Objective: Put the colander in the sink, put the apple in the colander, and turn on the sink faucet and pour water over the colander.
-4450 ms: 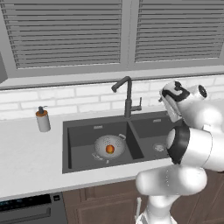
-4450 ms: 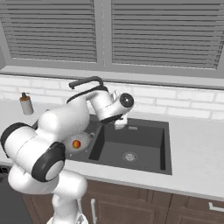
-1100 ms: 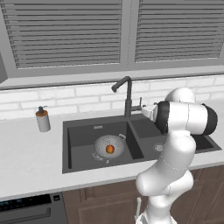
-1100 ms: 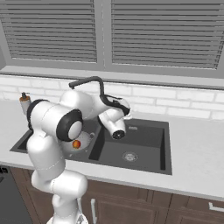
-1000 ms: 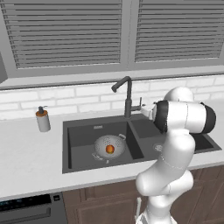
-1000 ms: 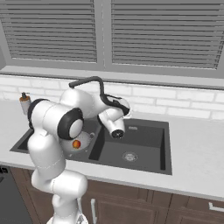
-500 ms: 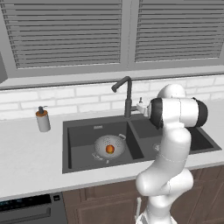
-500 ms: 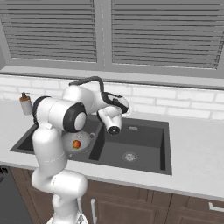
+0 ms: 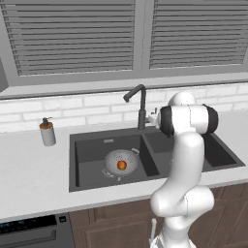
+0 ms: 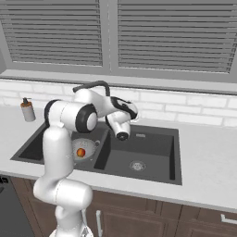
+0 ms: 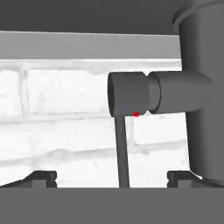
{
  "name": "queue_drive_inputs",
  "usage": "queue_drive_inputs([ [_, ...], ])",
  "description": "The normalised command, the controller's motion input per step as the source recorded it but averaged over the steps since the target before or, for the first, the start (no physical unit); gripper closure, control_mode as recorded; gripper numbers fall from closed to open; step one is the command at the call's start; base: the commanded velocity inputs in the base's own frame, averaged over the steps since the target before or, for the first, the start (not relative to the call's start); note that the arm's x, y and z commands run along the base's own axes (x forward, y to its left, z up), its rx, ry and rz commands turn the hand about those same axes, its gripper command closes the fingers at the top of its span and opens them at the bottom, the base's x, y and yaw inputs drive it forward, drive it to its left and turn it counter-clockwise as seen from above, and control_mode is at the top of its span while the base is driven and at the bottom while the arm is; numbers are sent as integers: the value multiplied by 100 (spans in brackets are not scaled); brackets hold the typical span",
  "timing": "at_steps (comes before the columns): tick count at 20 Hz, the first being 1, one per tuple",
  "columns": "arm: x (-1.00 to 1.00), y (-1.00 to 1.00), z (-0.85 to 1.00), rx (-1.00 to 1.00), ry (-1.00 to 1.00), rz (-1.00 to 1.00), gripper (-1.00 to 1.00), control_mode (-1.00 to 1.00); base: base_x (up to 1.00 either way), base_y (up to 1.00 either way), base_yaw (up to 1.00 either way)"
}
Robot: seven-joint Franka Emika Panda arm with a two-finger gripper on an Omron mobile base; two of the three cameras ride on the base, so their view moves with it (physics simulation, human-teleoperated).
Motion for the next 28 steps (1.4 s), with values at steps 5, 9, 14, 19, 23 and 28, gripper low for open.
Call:
queue_drive_inputs([
  [5, 39, -8, -36, 0, -2, 0, -100, -100, 0, 0, 0],
  [9, 34, 0, -3, 0, -9, 0, -100, -100, 0, 0, 0],
  [14, 36, 0, 0, 0, -8, 0, -100, -100, 0, 0, 0],
  [19, 40, 0, 0, 0, -4, 0, -100, -100, 0, 0, 0],
  [23, 34, 0, 0, 0, -6, -1, -100, -100, 0, 0, 0],
  [28, 28, 0, 0, 1, -12, -11, 100, -100, 0, 0, 0],
])
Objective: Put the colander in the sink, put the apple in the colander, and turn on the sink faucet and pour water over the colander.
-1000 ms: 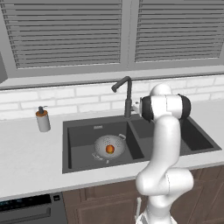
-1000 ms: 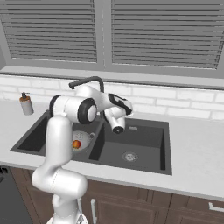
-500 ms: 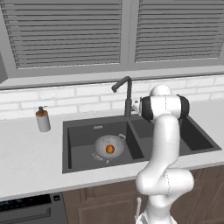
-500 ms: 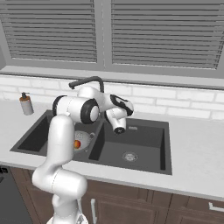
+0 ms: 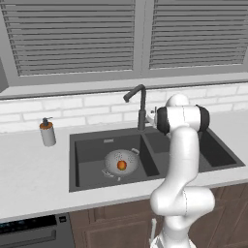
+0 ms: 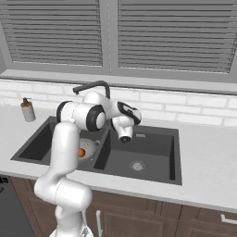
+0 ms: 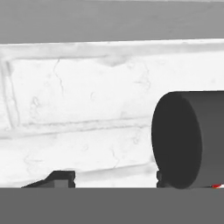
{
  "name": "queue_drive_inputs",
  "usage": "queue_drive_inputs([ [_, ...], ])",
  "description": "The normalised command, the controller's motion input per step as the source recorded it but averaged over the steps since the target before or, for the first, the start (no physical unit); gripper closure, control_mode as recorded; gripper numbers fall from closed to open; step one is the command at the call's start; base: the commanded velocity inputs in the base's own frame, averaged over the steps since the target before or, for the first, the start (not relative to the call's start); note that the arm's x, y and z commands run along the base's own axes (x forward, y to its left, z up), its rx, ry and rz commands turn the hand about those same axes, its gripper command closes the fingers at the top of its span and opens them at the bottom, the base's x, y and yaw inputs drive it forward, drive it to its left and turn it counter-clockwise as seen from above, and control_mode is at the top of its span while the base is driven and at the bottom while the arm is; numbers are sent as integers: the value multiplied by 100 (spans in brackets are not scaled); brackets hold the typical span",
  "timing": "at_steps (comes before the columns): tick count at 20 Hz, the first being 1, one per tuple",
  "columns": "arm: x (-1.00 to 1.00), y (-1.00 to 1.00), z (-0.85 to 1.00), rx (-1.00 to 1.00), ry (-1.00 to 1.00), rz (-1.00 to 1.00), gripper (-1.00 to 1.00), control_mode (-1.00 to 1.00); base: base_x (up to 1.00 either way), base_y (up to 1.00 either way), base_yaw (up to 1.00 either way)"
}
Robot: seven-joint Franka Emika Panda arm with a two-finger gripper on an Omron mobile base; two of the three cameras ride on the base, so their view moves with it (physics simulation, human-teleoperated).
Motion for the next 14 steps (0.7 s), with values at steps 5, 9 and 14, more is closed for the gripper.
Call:
queue_drive_inputs([
  [5, 44, -24, 0, 9, -11, -16, 100, -100, 0, 0, 0],
  [9, 67, -59, 0, 13, -1, -18, 100, -100, 0, 0, 0],
  [14, 85, -98, 0, 18, 0, -16, 100, -100, 0, 0, 0],
])
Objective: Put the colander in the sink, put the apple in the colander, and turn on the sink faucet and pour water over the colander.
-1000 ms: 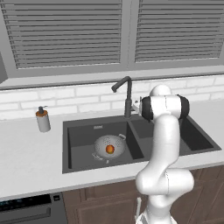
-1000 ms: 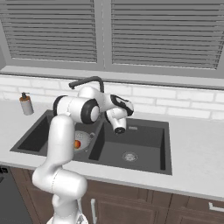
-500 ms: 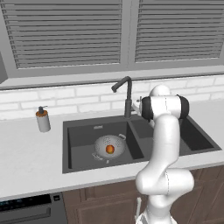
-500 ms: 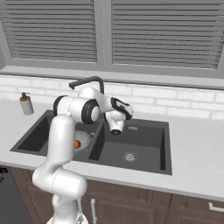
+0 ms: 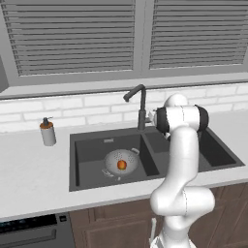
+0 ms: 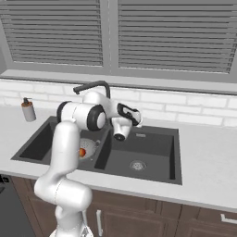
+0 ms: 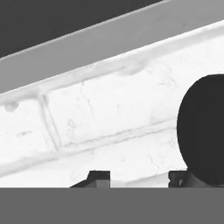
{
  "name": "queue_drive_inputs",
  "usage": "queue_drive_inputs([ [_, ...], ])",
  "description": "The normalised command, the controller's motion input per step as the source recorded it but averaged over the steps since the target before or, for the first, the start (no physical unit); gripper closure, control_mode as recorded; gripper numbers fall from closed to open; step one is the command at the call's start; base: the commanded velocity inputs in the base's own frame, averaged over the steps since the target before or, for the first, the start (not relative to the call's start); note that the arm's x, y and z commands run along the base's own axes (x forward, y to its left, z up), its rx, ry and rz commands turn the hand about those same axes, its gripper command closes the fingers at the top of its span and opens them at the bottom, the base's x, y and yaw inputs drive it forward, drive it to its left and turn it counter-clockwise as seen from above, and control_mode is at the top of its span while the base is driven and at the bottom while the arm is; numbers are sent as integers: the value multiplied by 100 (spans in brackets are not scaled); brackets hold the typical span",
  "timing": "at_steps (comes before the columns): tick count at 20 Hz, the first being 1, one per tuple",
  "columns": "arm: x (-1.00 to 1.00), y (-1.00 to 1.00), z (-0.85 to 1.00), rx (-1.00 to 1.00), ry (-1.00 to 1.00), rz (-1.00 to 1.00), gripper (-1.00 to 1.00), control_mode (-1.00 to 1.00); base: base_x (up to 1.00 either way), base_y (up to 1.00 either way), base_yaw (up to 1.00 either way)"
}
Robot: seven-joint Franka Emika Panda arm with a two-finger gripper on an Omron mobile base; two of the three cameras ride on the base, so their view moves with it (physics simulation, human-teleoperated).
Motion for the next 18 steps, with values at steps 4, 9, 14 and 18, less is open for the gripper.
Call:
queue_drive_inputs([
  [4, 95, -100, -4, 12, 5, -15, 100, -100, 0, 0, 0],
  [9, 69, -100, -7, 16, 5, -12, 100, -100, 0, 0, 0],
  [14, -80, -98, 69, 47, -30, 1, 100, -100, 0, 0, 0],
  [18, -100, -100, 58, 51, -39, 0, 100, -100, 0, 0, 0],
])
